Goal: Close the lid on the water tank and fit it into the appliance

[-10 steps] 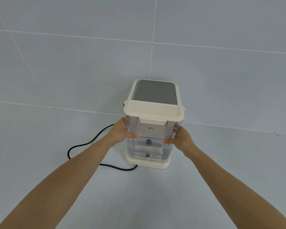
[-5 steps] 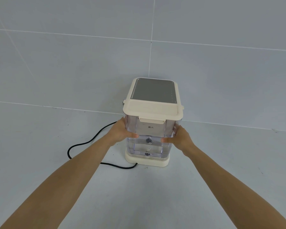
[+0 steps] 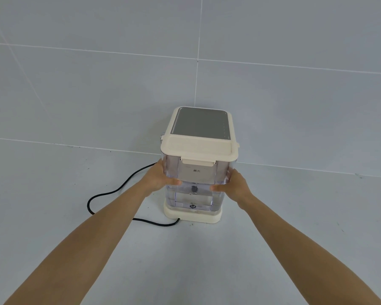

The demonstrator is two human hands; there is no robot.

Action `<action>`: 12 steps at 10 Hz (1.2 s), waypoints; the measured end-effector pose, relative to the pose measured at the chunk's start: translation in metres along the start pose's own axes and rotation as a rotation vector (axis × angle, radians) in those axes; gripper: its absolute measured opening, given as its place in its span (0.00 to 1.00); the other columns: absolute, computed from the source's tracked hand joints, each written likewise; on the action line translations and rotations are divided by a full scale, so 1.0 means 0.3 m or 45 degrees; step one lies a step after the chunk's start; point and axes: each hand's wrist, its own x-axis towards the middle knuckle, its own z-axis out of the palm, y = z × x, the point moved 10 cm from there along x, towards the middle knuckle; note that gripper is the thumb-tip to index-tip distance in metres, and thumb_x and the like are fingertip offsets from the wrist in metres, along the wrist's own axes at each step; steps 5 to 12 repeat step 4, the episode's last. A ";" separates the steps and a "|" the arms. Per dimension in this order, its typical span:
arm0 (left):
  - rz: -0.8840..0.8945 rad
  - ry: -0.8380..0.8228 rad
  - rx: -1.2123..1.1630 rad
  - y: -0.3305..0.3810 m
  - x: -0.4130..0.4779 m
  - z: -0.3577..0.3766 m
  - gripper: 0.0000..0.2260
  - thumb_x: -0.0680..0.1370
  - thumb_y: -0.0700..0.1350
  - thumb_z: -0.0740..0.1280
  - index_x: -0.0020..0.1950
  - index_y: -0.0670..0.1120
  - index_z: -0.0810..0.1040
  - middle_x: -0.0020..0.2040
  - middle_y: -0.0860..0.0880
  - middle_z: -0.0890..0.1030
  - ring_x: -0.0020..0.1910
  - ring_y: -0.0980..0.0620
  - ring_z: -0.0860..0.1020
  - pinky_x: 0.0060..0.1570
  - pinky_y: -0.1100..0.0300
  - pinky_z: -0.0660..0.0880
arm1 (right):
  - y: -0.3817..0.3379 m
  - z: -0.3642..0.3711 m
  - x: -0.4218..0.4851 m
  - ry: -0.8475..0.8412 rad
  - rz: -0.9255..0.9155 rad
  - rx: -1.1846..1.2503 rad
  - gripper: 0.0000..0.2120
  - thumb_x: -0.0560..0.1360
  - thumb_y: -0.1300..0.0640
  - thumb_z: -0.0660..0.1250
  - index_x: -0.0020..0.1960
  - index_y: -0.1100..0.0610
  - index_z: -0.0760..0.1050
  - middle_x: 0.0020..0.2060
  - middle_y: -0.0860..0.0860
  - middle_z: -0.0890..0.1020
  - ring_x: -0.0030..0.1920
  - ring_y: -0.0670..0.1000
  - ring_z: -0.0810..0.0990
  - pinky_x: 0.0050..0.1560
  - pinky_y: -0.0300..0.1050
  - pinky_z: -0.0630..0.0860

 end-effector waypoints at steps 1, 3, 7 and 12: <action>0.005 0.019 -0.002 0.010 0.007 -0.002 0.37 0.68 0.35 0.72 0.72 0.46 0.57 0.64 0.48 0.71 0.59 0.55 0.67 0.57 0.63 0.64 | -0.009 -0.010 0.005 0.008 -0.014 -0.026 0.33 0.63 0.59 0.76 0.65 0.58 0.66 0.64 0.54 0.75 0.63 0.56 0.73 0.52 0.43 0.69; 0.018 0.150 -0.004 0.058 -0.026 -0.046 0.40 0.67 0.42 0.74 0.73 0.45 0.56 0.73 0.47 0.64 0.72 0.49 0.61 0.64 0.58 0.62 | -0.098 -0.062 -0.059 -0.017 -0.080 -0.124 0.31 0.70 0.55 0.70 0.68 0.61 0.60 0.67 0.57 0.72 0.64 0.58 0.71 0.58 0.49 0.70; 0.102 0.333 0.110 0.115 -0.066 -0.085 0.46 0.67 0.48 0.75 0.75 0.45 0.47 0.76 0.45 0.53 0.75 0.47 0.51 0.72 0.53 0.56 | -0.139 -0.090 -0.110 -0.014 -0.090 -0.194 0.39 0.73 0.53 0.66 0.74 0.60 0.47 0.73 0.58 0.64 0.69 0.60 0.67 0.63 0.50 0.68; 0.102 0.333 0.110 0.115 -0.066 -0.085 0.46 0.67 0.48 0.75 0.75 0.45 0.47 0.76 0.45 0.53 0.75 0.47 0.51 0.72 0.53 0.56 | -0.139 -0.090 -0.110 -0.014 -0.090 -0.194 0.39 0.73 0.53 0.66 0.74 0.60 0.47 0.73 0.58 0.64 0.69 0.60 0.67 0.63 0.50 0.68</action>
